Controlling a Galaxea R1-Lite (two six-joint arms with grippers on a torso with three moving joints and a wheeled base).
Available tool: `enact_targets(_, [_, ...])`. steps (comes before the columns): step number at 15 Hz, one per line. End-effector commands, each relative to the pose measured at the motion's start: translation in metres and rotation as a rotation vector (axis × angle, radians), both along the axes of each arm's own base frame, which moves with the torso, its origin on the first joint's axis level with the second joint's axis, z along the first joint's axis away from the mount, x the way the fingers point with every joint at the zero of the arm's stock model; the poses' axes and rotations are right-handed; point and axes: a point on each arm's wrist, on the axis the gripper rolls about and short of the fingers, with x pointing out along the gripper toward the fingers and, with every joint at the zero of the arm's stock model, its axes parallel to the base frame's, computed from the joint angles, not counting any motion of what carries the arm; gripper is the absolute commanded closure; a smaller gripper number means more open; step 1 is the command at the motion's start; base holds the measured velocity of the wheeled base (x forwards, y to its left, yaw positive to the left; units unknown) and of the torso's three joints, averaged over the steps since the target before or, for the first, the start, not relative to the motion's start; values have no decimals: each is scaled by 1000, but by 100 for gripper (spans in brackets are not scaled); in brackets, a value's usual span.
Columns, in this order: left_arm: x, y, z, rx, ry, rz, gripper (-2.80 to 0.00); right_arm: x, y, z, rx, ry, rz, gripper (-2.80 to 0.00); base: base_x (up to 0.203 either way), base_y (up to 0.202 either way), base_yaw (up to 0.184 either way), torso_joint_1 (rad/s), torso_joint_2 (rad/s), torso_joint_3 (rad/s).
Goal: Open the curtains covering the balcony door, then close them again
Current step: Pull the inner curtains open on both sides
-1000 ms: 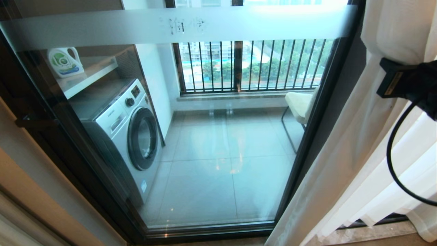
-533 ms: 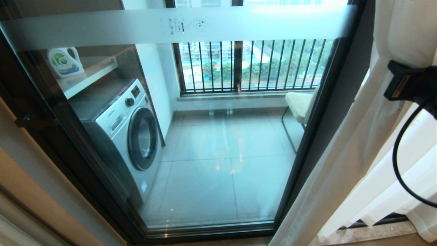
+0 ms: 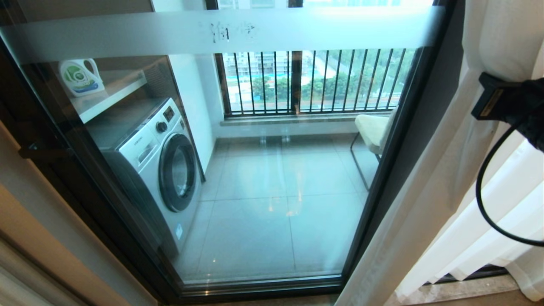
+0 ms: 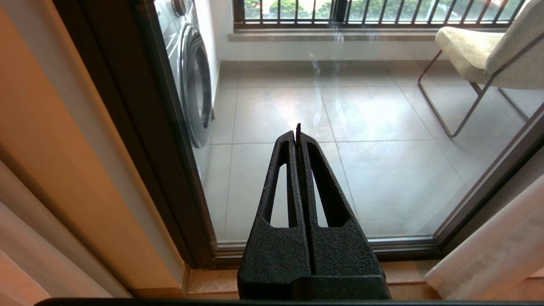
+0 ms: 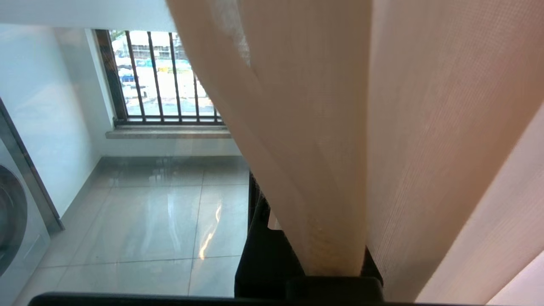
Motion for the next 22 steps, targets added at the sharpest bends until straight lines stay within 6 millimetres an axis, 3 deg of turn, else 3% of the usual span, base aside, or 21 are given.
enact_targets(1, [0,0,0,-1,0,-1,0,4,1,-3,-2,8,-2,0,0,0,0,0,0,0])
enact_targets(14, [0,0,0,-1,0,-1,0,3,-1,-3,-2,6,-9,0,1,-4,0,1,0,0])
enact_targets(22, [0,0,0,-1,0,-1,0,7,-2,-4,-3,12,-14,0,0,-165,4,4,1,3])
